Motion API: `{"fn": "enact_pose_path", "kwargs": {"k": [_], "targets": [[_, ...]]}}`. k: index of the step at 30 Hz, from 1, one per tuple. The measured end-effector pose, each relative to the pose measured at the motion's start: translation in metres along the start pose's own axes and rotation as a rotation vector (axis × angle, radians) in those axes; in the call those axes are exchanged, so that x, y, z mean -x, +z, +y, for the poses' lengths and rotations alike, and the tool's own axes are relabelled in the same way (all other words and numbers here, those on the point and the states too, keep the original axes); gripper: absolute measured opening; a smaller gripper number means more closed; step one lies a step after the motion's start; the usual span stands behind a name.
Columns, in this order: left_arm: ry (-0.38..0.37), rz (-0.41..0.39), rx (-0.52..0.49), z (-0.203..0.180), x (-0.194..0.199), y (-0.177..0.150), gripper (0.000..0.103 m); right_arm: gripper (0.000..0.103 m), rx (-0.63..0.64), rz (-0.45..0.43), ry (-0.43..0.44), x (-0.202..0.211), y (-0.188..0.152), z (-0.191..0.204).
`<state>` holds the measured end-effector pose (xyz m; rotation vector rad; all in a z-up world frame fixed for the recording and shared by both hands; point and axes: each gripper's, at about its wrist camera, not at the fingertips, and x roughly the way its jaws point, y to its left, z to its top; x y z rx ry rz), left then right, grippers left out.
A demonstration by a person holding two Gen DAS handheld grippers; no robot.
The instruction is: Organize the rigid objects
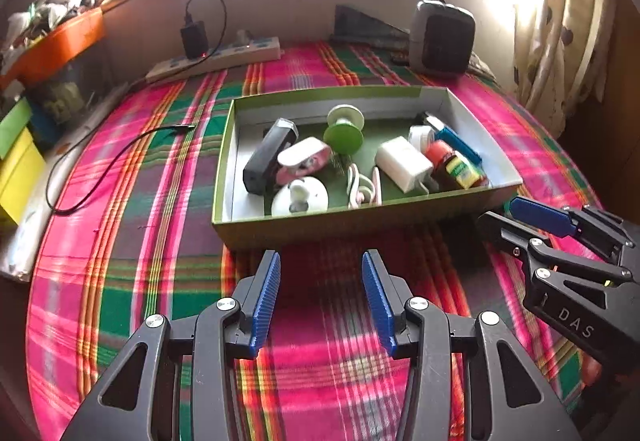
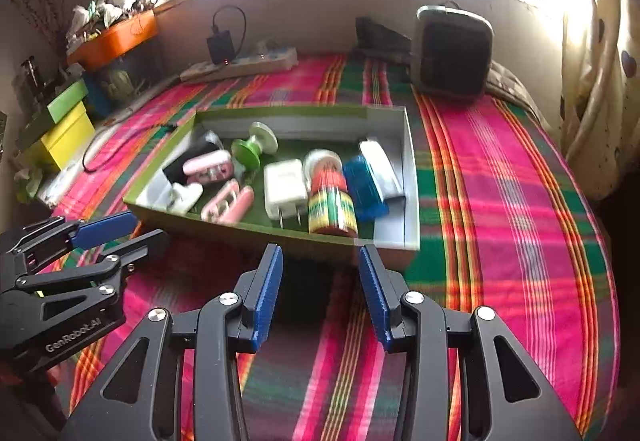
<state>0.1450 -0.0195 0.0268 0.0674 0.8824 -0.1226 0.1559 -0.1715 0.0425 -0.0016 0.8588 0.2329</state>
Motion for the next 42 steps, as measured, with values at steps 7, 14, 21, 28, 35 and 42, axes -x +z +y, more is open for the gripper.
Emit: {"fn": "enact_pose_path", "kwargs": {"k": [7,14,21,28,35,42], "targets": [[-0.003,0.033,0.018,-0.003,-0.001,-0.019,0.042,0.042,-0.007,0.032,-0.005,0.000,-0.017,0.000],[0.028,0.043,0.050,0.002,-0.001,-0.034,0.042,0.042,-0.015,0.055,-0.020,0.002,-0.030,-0.002],[0.047,0.036,0.063,0.004,0.001,-0.042,0.043,0.042,0.002,0.073,-0.033,0.003,-0.039,-0.001],[0.057,0.018,0.067,0.000,0.005,-0.050,0.046,0.042,0.023,0.073,-0.064,0.006,-0.045,0.000],[0.077,0.000,0.086,-0.002,0.009,-0.055,0.047,0.060,0.009,0.070,-0.099,0.009,-0.049,-0.005],[0.089,-0.001,0.088,-0.004,0.009,-0.055,0.048,0.062,0.005,0.071,-0.098,0.008,-0.049,-0.006]]}}
